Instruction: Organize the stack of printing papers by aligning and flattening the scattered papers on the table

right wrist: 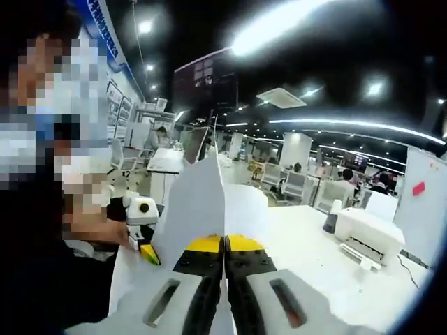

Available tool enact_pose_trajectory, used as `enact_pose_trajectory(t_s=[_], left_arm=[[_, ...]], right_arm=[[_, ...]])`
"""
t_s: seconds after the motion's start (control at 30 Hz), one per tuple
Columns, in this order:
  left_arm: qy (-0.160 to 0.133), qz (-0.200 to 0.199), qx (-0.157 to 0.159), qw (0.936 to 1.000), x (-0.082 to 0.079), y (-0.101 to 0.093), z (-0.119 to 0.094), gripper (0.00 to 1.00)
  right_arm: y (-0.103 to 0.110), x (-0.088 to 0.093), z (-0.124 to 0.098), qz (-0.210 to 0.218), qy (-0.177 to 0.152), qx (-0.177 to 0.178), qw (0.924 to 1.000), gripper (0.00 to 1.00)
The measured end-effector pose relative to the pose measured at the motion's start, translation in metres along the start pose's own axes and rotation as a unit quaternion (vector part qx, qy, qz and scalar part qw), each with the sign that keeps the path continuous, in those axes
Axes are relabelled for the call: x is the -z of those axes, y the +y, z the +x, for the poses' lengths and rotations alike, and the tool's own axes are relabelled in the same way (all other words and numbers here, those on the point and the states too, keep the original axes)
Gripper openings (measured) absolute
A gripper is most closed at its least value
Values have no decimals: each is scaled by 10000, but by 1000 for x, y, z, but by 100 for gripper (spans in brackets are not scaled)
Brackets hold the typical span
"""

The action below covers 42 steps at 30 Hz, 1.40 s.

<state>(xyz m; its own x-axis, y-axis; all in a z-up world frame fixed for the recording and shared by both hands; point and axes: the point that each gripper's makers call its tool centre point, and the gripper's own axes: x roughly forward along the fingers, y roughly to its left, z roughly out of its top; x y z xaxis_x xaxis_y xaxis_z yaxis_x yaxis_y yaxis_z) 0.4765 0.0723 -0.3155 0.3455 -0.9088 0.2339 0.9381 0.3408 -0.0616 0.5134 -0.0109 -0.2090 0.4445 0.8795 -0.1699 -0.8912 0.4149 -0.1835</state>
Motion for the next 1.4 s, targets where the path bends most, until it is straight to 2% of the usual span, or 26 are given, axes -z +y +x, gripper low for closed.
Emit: enact_pose_trajectory(t_s=[0.27, 0.43, 0.63, 1.13, 1.23, 1.4], left_arm=[[-24, 27, -61, 10000, -1, 1, 0, 21], [-38, 21, -30, 10000, -1, -2, 1, 24], [-6, 2, -40, 10000, 0, -2, 2, 24], [38, -34, 20, 10000, 1, -5, 2, 29], [56, -34, 26, 10000, 2, -5, 3, 29], [60, -39, 16, 10000, 2, -4, 2, 29]], right_arm=[[5, 18, 15, 542, 66, -97, 9985, 0], [4, 26, 17, 525, 190, -61, 9984, 0], [-8, 29, 14, 543, 251, 171, 9981, 0], [-12, 31, 19, 653, 192, 263, 9973, 0], [-17, 31, 20, 772, 170, 329, 9963, 0], [-13, 29, 25, 1032, 50, 247, 9943, 0]])
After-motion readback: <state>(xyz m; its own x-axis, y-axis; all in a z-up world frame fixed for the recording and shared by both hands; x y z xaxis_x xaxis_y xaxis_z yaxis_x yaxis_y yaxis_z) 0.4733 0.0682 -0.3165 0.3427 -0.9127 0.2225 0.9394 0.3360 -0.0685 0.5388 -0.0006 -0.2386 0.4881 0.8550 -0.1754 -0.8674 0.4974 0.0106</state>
